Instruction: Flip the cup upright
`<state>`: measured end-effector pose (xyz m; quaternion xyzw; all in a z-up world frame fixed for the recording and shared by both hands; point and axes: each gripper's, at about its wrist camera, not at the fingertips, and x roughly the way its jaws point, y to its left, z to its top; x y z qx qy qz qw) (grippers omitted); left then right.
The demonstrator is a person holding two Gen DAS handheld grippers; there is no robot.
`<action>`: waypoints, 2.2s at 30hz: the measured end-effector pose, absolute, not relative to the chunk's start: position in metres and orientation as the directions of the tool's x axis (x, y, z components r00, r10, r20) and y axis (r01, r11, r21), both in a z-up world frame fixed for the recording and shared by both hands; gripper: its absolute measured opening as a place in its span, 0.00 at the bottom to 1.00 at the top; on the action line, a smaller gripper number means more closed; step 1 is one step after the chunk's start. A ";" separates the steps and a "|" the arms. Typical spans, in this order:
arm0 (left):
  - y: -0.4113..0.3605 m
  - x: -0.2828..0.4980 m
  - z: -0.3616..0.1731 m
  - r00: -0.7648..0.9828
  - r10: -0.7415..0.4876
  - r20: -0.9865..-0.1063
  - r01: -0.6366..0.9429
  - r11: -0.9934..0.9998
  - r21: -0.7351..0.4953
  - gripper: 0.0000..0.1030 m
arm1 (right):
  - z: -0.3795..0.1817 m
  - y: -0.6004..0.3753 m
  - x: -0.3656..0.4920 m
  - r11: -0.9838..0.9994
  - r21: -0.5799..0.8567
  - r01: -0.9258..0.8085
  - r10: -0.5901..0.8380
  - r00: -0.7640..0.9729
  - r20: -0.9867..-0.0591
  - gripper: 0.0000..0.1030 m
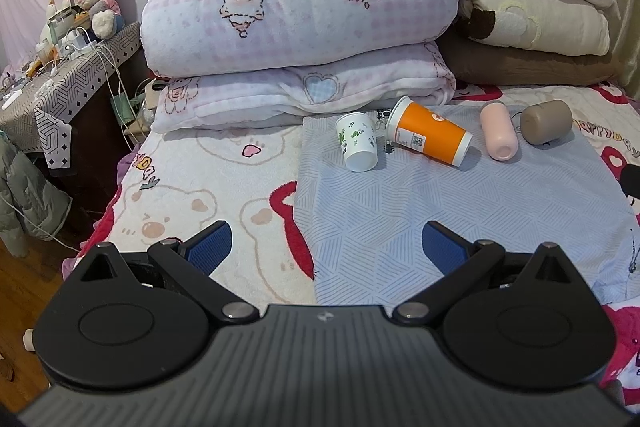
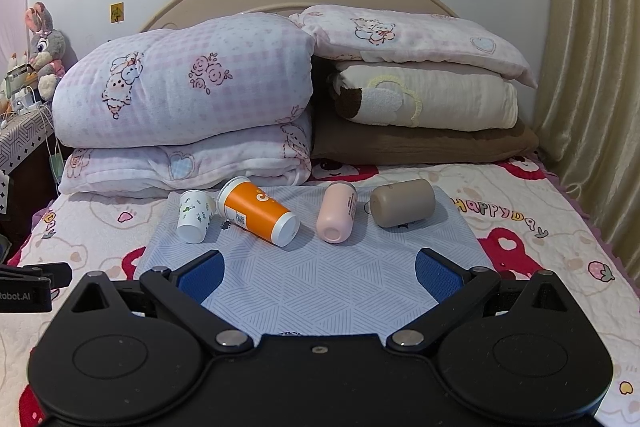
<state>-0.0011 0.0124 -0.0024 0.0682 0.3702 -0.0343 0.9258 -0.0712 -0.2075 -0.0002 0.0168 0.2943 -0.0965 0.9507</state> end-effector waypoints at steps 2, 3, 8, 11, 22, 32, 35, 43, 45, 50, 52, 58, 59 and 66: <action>0.012 -0.001 -0.002 0.724 -0.010 -0.690 0.112 0.988 0.103 1.00 | 0.000 -0.207 -0.071 0.981 -0.025 0.192 -0.173 0.808 -0.563 1.00; 0.012 -0.002 -0.002 0.724 -0.007 -0.689 0.110 0.988 0.105 1.00 | 0.000 -0.207 -0.071 0.981 -0.024 0.192 -0.172 0.808 -0.563 1.00; 0.014 -0.003 -0.001 0.726 -0.015 -0.688 0.113 0.989 0.098 1.00 | 0.000 -0.208 -0.071 0.981 -0.024 0.193 -0.173 0.809 -0.562 1.00; 0.017 -0.002 0.000 0.724 -0.033 -0.689 0.120 0.990 0.079 1.00 | 0.000 -0.207 -0.072 0.981 -0.020 0.193 -0.171 0.810 -0.561 1.00; 0.005 0.011 0.009 0.735 -0.076 -0.673 0.119 0.993 0.018 1.00 | 0.009 -0.227 -0.071 0.992 0.040 0.121 -0.077 0.820 -0.567 1.00; -0.080 0.066 0.026 0.786 -0.154 -0.599 0.329 0.924 0.194 1.00 | 0.025 -0.279 -0.033 0.962 0.272 -0.015 0.193 0.742 -0.643 1.00; -0.109 0.089 0.018 0.765 -0.191 -0.615 0.388 0.899 0.204 1.00 | 0.014 -0.298 -0.013 0.946 0.322 0.023 0.210 0.715 -0.667 1.00; -0.161 0.151 -0.027 0.712 -0.262 -0.652 0.476 0.862 0.173 1.00 | -0.038 -0.376 0.042 0.856 0.482 0.189 0.266 0.638 -0.723 1.00; -0.173 0.168 -0.039 0.693 -0.284 -0.662 0.494 0.856 0.150 0.99 | -0.049 -0.390 0.059 0.840 0.495 0.221 0.269 0.622 -0.736 1.00; -0.197 0.198 -0.072 0.650 -0.338 -0.681 0.541 0.835 0.102 0.97 | -0.077 -0.417 0.108 0.742 0.595 0.307 0.353 0.576 -0.737 0.97; -0.203 0.206 -0.083 0.638 -0.365 -0.678 0.551 0.832 0.071 0.97 | -0.086 -0.427 0.121 0.706 0.610 0.359 0.360 0.560 -0.746 0.95; -0.223 0.229 -0.106 0.581 -0.479 -0.658 0.603 0.796 -0.047 0.97 | -0.112 -0.457 0.158 0.624 0.621 0.473 0.337 0.555 -0.761 0.94; -0.227 0.231 -0.109 0.572 -0.491 -0.657 0.615 0.787 -0.053 0.97 | -0.118 -0.460 0.162 0.602 0.627 0.494 0.340 0.551 -0.762 0.94; -0.265 0.245 -0.136 0.503 -0.574 -0.646 0.698 0.711 -0.089 0.85 | -0.143 -0.477 0.179 0.485 0.673 0.558 0.378 0.561 -0.737 0.91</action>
